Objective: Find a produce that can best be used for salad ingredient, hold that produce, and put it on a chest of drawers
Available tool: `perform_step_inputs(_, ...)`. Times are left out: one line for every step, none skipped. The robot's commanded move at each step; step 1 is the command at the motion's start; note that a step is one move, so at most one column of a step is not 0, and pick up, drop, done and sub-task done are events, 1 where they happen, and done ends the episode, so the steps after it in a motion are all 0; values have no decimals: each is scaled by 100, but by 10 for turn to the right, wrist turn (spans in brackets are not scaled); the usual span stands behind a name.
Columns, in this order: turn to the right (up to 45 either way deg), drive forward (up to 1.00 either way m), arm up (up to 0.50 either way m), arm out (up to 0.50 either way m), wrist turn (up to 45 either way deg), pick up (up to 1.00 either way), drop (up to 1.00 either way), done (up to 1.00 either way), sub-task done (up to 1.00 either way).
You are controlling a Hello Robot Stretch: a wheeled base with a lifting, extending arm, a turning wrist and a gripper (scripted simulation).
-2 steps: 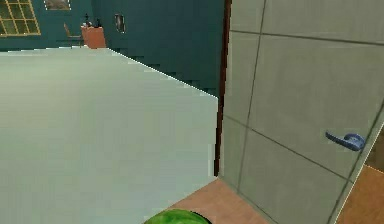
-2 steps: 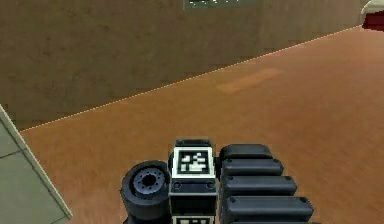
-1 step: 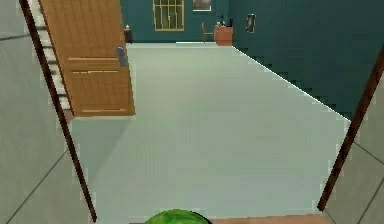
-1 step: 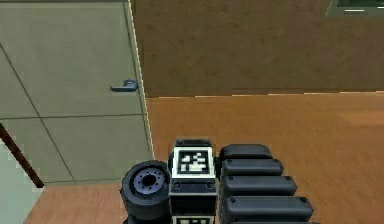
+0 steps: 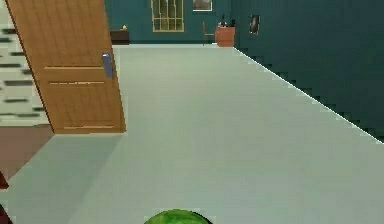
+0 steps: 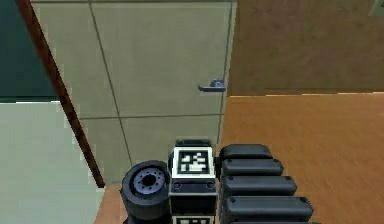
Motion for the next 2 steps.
perform_step_inputs(-60,0,0,0,0,0,0,0,0)
perform_step_inputs(0,100,0,0,0,0,0,0,0)
